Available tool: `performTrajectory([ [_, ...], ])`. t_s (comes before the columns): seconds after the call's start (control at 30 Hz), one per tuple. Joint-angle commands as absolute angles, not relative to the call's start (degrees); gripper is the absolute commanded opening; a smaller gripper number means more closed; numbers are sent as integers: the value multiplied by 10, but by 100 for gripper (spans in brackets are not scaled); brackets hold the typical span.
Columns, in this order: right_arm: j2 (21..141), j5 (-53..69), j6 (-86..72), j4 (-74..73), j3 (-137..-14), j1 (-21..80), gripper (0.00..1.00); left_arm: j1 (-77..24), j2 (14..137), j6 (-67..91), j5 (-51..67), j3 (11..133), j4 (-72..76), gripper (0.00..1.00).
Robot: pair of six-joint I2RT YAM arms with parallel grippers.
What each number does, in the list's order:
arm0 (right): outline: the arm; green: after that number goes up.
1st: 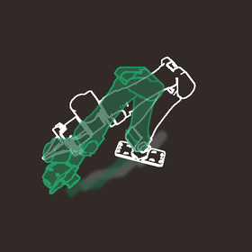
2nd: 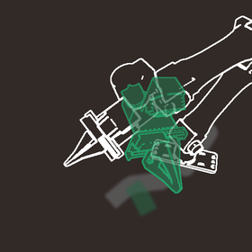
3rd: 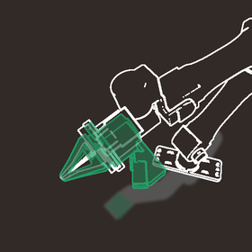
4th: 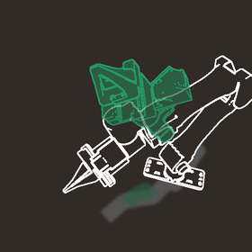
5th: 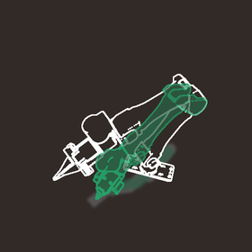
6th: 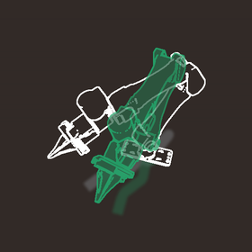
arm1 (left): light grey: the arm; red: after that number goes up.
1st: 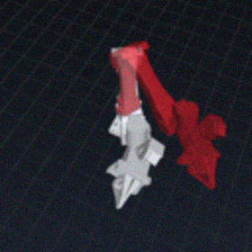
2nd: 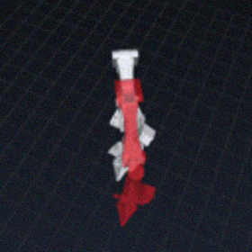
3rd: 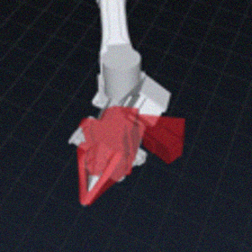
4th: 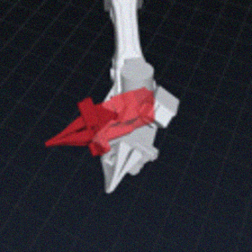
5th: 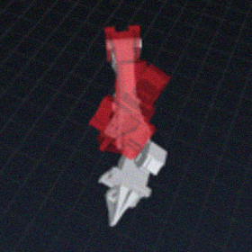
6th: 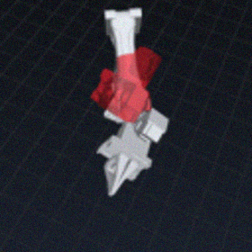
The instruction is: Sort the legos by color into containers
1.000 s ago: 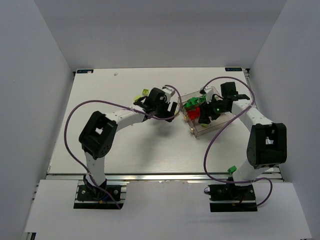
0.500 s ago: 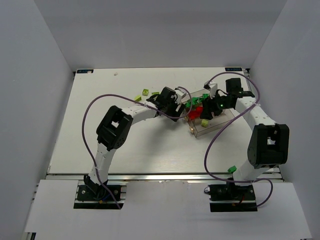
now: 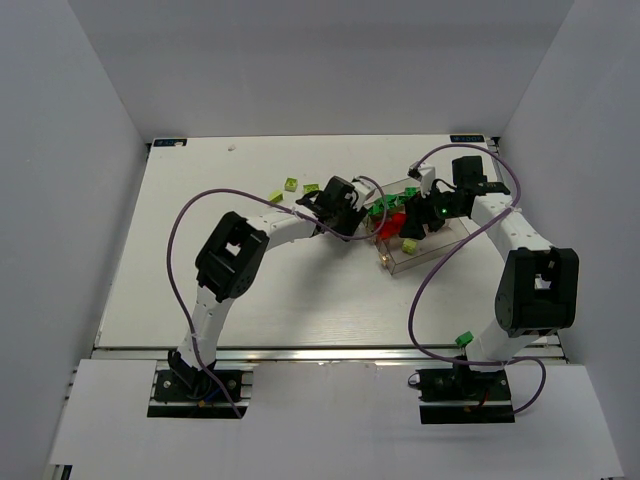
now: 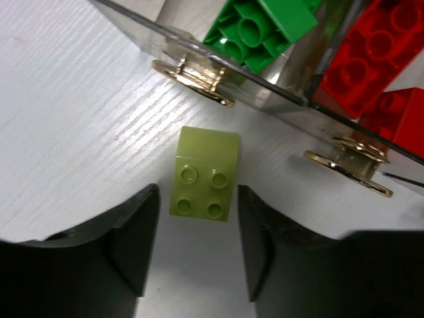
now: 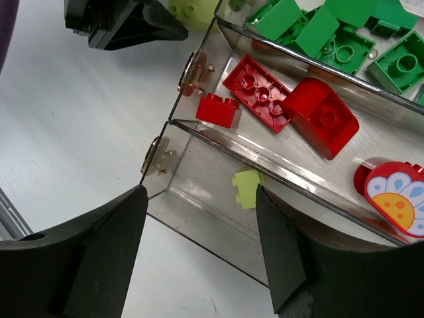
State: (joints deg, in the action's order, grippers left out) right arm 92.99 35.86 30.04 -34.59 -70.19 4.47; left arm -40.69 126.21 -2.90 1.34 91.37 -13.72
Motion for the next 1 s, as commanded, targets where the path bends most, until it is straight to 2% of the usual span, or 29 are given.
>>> performTrajectory([
  [0.0,921,376,296,-354,-716,40,72,-407,1255,-31,-11,928,-131,58],
  [0.03,920,378,296,-353,-715,40,72,-408,1253,-30,-12,925,-129,55],
  [0.07,919,378,296,-353,-715,41,72,-408,1252,-30,-13,924,-130,45],
  [0.2,915,385,301,-351,-714,40,72,-408,1238,-27,-30,910,-126,25],
  [0.4,903,396,307,-344,-707,40,71,-407,1171,-7,-54,847,-105,14],
  [0.53,882,406,305,-325,-696,40,67,-408,1113,25,-12,813,-110,10],
  [0.57,878,410,304,-319,-693,40,63,-408,1092,32,-3,803,-112,9],
  [0.6,875,410,303,-310,-693,40,52,-408,1081,47,6,798,-115,7],
  [0.67,866,416,297,-302,-693,39,37,-409,1047,65,52,776,-110,7],
  [0.7,863,417,294,-297,-692,38,21,-410,1035,82,65,767,-103,7],
  [0.8,850,418,273,-268,-685,32,1,-419,995,113,113,736,-56,7],
  [0.97,826,414,239,-214,-666,23,0,-444,988,154,156,739,-19,7],
])
